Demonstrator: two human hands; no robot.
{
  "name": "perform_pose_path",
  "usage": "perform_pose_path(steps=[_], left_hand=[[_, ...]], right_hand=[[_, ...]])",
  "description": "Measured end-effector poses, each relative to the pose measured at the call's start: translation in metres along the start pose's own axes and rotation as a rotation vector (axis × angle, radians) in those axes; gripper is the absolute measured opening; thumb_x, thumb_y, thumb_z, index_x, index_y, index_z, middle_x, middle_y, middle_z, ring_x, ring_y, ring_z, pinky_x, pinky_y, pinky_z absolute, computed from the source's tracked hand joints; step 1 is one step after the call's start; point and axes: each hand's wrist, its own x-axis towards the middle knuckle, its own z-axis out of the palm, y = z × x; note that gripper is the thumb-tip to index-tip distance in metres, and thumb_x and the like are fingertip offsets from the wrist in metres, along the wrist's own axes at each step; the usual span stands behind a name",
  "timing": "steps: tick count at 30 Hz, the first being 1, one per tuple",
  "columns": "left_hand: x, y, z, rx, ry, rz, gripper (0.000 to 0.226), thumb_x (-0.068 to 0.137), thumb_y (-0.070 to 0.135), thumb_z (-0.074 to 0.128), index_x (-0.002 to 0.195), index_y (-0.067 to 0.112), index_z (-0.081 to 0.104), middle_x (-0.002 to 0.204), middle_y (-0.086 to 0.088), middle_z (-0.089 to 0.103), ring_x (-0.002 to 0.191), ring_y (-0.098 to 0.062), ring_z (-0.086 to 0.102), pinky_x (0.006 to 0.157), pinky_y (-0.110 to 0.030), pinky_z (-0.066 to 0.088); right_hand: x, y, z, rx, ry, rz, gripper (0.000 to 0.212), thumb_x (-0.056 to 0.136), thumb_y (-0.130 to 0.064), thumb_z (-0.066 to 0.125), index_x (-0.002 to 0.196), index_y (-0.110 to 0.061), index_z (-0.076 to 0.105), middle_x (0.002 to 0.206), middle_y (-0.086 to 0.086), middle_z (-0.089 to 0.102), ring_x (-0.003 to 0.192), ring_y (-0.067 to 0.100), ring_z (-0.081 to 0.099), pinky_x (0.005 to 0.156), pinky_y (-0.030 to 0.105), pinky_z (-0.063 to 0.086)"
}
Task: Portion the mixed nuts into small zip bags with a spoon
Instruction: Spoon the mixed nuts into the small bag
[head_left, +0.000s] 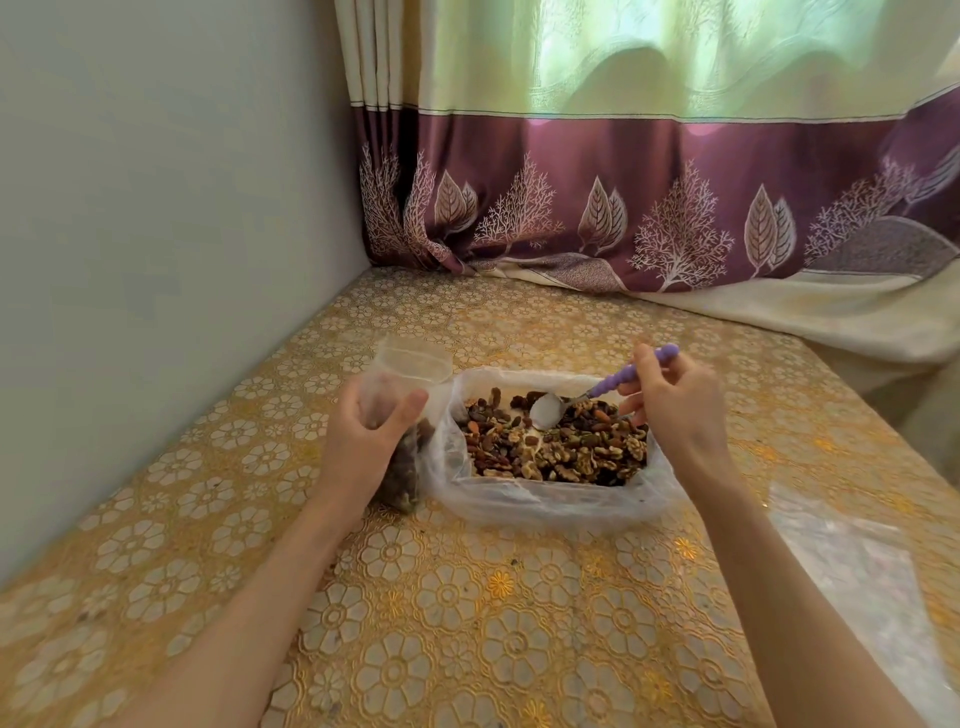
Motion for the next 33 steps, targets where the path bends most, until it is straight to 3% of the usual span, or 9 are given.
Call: perform_pose_path(steps=[4, 6, 9, 12, 17, 22, 26, 29, 33], left_hand=[[0.002, -0.002, -0.002, 0.024, -0.051, -0.019, 0.054, 0.064, 0.053, 0.068, 0.108, 0.026, 0.051, 0.106, 0.005, 0.063, 0.097, -0.01, 0.062, 0.079, -0.025, 0.048], [0.003, -0.004, -0.003, 0.059, -0.092, -0.01, 0.055, 0.065, 0.05, 0.069, 0.11, 0.028, 0.047, 0.106, 0.008, 0.062, 0.092, -0.001, 0.062, 0.079, -0.024, 0.048], [0.002, -0.008, -0.003, 0.178, -0.172, 0.023, 0.063, 0.068, 0.042, 0.074, 0.117, 0.032, 0.037, 0.106, 0.013, 0.057, 0.085, 0.015, 0.056, 0.068, -0.006, 0.046], [0.003, -0.013, -0.002, 0.282, -0.202, 0.074, 0.065, 0.075, 0.032, 0.074, 0.125, 0.031, 0.033, 0.111, 0.017, 0.053, 0.092, 0.023, 0.049, 0.068, 0.004, 0.039], [0.003, -0.015, -0.002, 0.302, -0.215, 0.052, 0.07, 0.075, 0.031, 0.075, 0.129, 0.029, 0.032, 0.109, 0.024, 0.05, 0.097, 0.014, 0.051, 0.072, -0.007, 0.041], [0.002, -0.016, -0.002, 0.329, -0.226, 0.055, 0.066, 0.077, 0.031, 0.074, 0.129, 0.027, 0.034, 0.117, 0.012, 0.053, 0.101, 0.005, 0.053, 0.073, -0.01, 0.042], [0.001, -0.016, -0.002, 0.353, -0.236, 0.072, 0.069, 0.079, 0.028, 0.072, 0.134, 0.027, 0.031, 0.117, 0.014, 0.052, 0.101, 0.004, 0.053, 0.074, -0.01, 0.043], [0.002, -0.017, -0.003, 0.356, -0.245, 0.071, 0.066, 0.08, 0.028, 0.072, 0.132, 0.029, 0.031, 0.119, 0.011, 0.052, 0.105, -0.001, 0.053, 0.085, -0.018, 0.043], [0.002, -0.019, -0.002, 0.366, -0.24, 0.083, 0.064, 0.08, 0.028, 0.071, 0.13, 0.031, 0.032, 0.122, 0.007, 0.051, 0.108, -0.006, 0.053, 0.086, -0.022, 0.043]], right_hand=[[-0.001, 0.003, 0.002, 0.059, -0.091, 0.15, 0.038, 0.1, -0.022, 0.044, 0.073, -0.004, 0.063, 0.056, -0.004, 0.069, 0.047, 0.008, 0.057, 0.044, 0.017, 0.046], [-0.003, 0.003, 0.005, 0.105, -0.133, 0.217, 0.038, 0.1, -0.022, 0.044, 0.074, -0.002, 0.064, 0.057, 0.0, 0.07, 0.047, 0.008, 0.057, 0.043, 0.016, 0.046], [-0.006, 0.002, 0.009, 0.188, -0.178, 0.308, 0.035, 0.1, -0.021, 0.045, 0.075, -0.002, 0.062, 0.058, 0.003, 0.07, 0.049, 0.008, 0.059, 0.044, 0.016, 0.048], [-0.006, 0.001, 0.008, 0.22, -0.153, 0.352, 0.037, 0.099, -0.02, 0.045, 0.07, -0.004, 0.061, 0.055, 0.002, 0.069, 0.048, 0.008, 0.06, 0.045, 0.015, 0.049], [-0.004, -0.002, 0.001, 0.271, -0.07, 0.37, 0.036, 0.099, -0.018, 0.044, 0.07, -0.004, 0.061, 0.058, 0.005, 0.069, 0.051, 0.01, 0.061, 0.048, 0.016, 0.05], [-0.004, -0.013, -0.003, 0.34, -0.004, 0.293, 0.034, 0.099, -0.019, 0.046, 0.073, -0.003, 0.061, 0.059, 0.008, 0.066, 0.046, 0.008, 0.06, 0.047, 0.015, 0.05], [-0.009, -0.03, -0.003, 0.419, -0.011, 0.195, 0.035, 0.1, -0.021, 0.045, 0.075, -0.004, 0.062, 0.056, 0.001, 0.068, 0.052, 0.009, 0.062, 0.05, 0.015, 0.051], [-0.016, -0.042, 0.001, 0.463, -0.043, 0.164, 0.034, 0.099, -0.023, 0.047, 0.077, -0.005, 0.065, 0.061, 0.003, 0.07, 0.057, 0.012, 0.065, 0.053, 0.017, 0.053], [-0.028, -0.053, 0.012, 0.496, -0.128, 0.131, 0.033, 0.099, -0.024, 0.047, 0.077, -0.006, 0.066, 0.067, 0.006, 0.072, 0.061, 0.015, 0.066, 0.055, 0.018, 0.053]])
